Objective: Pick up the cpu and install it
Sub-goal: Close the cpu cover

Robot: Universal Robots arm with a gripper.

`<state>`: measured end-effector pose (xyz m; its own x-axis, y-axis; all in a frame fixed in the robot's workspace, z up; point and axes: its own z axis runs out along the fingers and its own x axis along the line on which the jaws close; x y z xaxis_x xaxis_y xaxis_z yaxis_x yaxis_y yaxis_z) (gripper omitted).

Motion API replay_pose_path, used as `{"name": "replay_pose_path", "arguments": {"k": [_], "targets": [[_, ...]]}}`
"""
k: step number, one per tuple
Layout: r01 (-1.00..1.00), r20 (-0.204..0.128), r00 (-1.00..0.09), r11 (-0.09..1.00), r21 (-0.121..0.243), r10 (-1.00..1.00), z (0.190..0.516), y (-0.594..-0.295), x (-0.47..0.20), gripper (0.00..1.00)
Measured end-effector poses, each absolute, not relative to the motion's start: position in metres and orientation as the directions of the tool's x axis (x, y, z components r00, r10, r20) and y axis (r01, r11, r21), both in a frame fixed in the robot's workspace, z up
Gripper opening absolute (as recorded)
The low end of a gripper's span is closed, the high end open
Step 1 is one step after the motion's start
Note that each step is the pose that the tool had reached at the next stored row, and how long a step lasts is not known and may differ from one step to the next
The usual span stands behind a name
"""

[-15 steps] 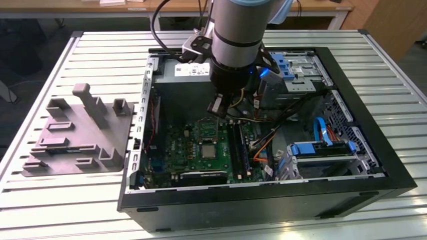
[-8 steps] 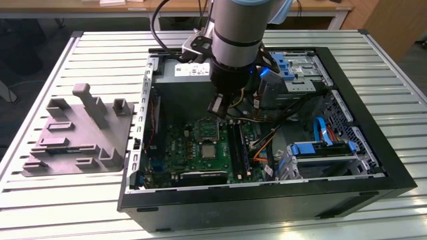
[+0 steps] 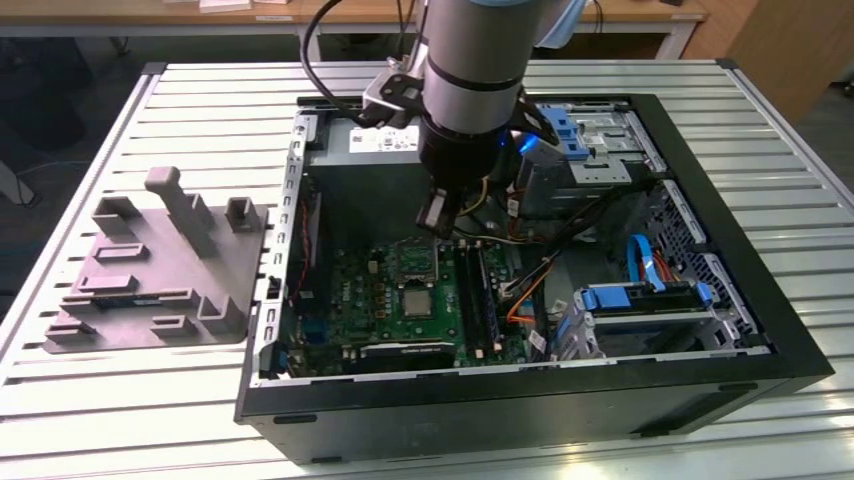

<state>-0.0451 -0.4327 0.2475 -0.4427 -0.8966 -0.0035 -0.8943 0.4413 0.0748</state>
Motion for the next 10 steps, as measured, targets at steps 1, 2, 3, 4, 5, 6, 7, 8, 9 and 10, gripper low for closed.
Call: {"name": "replay_pose_path", "arguments": {"k": [1,2,3,4,5,6,7,8,9,10], "targets": [[-0.896,0.002,-0.440,0.439,0.072,-0.898,0.2475,-0.4328,-0.0452,0.11],[-0.897,0.007,-0.437,0.436,0.069,-0.899,0.2475,-0.4328,-0.0453,0.11],[-0.898,0.013,-0.434,0.434,0.067,-0.901,0.2475,-0.4329,-0.0453,0.11],[-0.900,0.017,-0.432,0.432,0.065,-0.902,0.2474,-0.4330,-0.0454,0.11],[-0.901,0.021,-0.430,0.430,0.063,-0.903,0.2475,-0.4332,-0.0454,0.11],[-0.901,0.024,-0.428,0.428,0.062,-0.904,0.2475,-0.4333,-0.0455,0.11],[-0.902,0.026,-0.426,0.427,0.061,-0.904,0.2476,-0.4335,-0.0457,0.11],[-0.903,0.027,-0.425,0.426,0.060,-0.905,0.2476,-0.4338,-0.0459,0.11],[-0.903,0.028,-0.424,0.425,0.060,-0.905,0.2476,-0.4343,-0.0461,0.11],[-0.904,0.028,-0.423,0.424,0.059,-0.906,0.2475,-0.4347,-0.0464,0.11]]}}
